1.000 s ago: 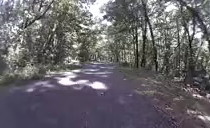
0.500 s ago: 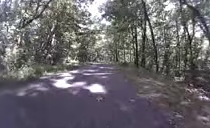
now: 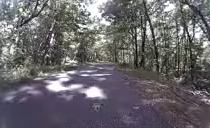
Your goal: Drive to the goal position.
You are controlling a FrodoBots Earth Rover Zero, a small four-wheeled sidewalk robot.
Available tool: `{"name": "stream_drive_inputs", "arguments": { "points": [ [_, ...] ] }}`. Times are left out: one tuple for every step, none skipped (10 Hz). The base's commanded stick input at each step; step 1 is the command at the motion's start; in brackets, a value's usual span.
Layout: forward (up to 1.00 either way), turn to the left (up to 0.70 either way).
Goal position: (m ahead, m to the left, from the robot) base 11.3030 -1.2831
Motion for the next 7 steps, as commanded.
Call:
{"name": "stream_drive_inputs", "arguments": {
  "points": [
    [0.45,0.0],
    [0.45,0.0],
    [0.45,0.0],
    [0.45,0.0],
    [0.45,0.0],
    [0.45,0.0],
    [0.45,0.0]
  ]
}}
